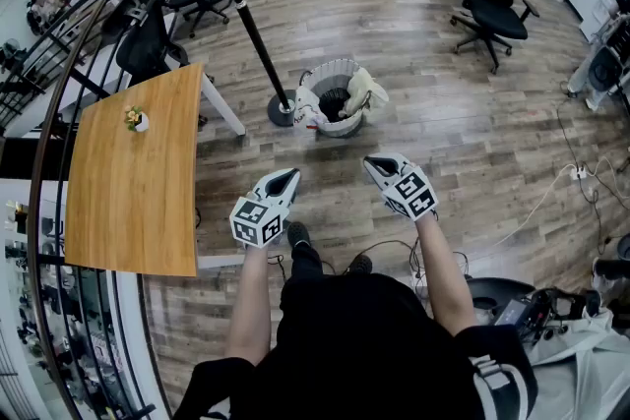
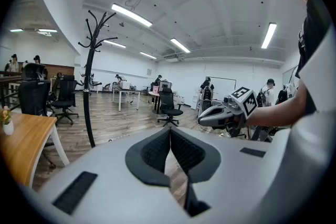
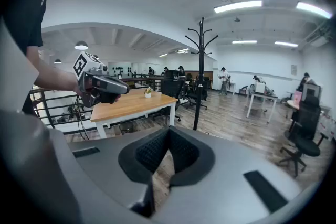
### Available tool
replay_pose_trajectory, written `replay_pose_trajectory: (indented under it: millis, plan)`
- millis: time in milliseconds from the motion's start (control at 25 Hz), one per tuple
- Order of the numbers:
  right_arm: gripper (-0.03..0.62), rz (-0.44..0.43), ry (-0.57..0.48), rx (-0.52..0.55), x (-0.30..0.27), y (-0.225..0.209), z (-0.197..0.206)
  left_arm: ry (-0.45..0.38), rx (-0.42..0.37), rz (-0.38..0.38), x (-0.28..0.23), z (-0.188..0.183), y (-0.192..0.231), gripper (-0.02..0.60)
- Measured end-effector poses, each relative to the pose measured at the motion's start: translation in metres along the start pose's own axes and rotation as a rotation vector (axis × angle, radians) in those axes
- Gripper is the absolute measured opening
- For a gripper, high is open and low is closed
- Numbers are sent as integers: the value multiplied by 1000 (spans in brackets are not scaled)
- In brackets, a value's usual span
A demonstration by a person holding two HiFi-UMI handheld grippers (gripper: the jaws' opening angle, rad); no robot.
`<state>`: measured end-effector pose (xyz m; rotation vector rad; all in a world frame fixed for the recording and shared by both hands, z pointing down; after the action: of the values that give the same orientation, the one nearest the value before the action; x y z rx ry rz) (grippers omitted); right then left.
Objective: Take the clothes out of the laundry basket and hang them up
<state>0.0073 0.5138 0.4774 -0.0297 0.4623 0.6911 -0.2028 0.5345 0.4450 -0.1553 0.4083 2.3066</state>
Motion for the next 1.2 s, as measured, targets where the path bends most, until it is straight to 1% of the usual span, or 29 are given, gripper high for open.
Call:
replay_pose_trajectory:
  millis: [120,440,600,760,880,1040,1200]
  plan:
    - [9,-15,8,-7,-6,3,11,3,5,-6,0,5,5,21]
    - [9,-32,1,-8,-1,2,15,0,1,-32,1,4,-2,21]
    - [9,-24,0,-11,4,0,20,-1,-10,-44,0,8,-10,21]
    - [9,-19,1,-21,6,3,25,-24,-19,-63,3,8,-13,21]
    - [9,-20,-2,-17,9,6,26,-18,-19,-64,4,10,-14,21]
    - [9,-53,-30,-30,12,10,26,-10,-18,-87,-1,10,-13,24]
    - [58,-58,-42,-34,15,11,26,-3,-17,-90,-6,8,-15,26]
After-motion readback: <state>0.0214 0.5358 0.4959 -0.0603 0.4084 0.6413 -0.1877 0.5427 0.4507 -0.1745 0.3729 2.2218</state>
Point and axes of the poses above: the fingertips, and each gripper's own axes: x backward along the fingers, y to its left, z out of its underside, the point moved 4 cm from there along x, backward along the fingers, and after that the axes turned 4 degrees about x, right-handed, at the moved point
